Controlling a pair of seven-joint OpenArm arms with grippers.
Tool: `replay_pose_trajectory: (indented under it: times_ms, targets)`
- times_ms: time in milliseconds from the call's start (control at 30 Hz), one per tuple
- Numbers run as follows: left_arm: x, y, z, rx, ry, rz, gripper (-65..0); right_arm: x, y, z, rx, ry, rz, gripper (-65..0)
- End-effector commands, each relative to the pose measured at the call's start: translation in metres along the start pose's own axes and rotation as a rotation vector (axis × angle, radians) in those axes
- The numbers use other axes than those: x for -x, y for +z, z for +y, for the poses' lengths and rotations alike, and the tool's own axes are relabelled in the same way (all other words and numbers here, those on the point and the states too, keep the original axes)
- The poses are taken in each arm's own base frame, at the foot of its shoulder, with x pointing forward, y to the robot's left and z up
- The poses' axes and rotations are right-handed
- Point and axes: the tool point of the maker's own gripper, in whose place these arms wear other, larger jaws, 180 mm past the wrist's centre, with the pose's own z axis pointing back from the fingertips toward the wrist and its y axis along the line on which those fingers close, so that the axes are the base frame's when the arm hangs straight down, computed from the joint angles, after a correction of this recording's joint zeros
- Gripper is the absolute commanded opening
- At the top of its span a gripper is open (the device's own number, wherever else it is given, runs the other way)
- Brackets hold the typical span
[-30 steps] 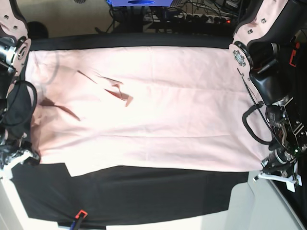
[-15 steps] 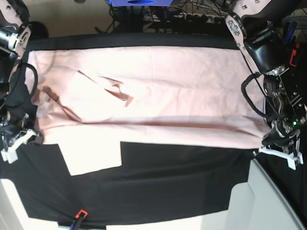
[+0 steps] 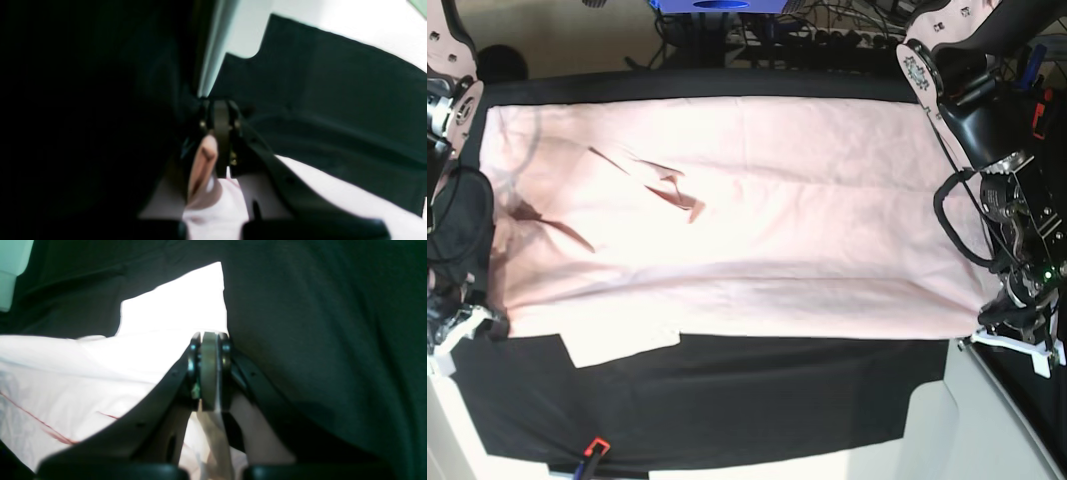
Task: Fold the T-shirt properly
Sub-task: 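Pull the gripped side edges apart with both grippers, stretching the shirt flat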
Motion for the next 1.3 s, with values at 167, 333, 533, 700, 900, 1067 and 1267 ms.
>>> replay_pose_trajectory:
  times_ms: [167, 333, 533, 700, 900, 1067, 1267]
  targets:
    - [-0.025, 0.003, 0.002, -0.006, -0.004, -0.070, -65.0, -0.051, -0.012, 0.037, -0.067, 0.148, -0.082, -64.9]
    - [-0.025, 0.004, 0.005, -0.011, -0.008, -0.069, -65.0, -0.063, -0.019, 0.053, -0.093, 0.195, -0.089, -64.9]
    - [-0.026, 0.005, 0.020, -0.040, 0.029, -0.075, -65.0, -0.065, -0.019, 0.049, -0.087, 0.184, -0.093, -64.9]
    - [-0.028, 0.006, 0.020, -0.040, 0.028, -0.080, -65.0, -0.052, -0.017, 0.029, -0.061, 0.149, -0.071, -64.9]
    - [-0.020, 0.005, 0.021, -0.041, 0.028, -0.063, -65.0, -0.036, -0.014, 0.016, -0.045, 0.125, -0.070, -64.9]
    - [-0.020, 0.004, 0.017, -0.034, 0.022, -0.064, -65.0, -0.043, -0.009, 0.010, -0.034, 0.126, -0.108, -64.9]
    - [-0.021, 0.004, 0.017, -0.035, 0.022, -0.065, -65.0, -0.050, -0.007, 0.010, -0.032, 0.133, -0.127, -64.9]
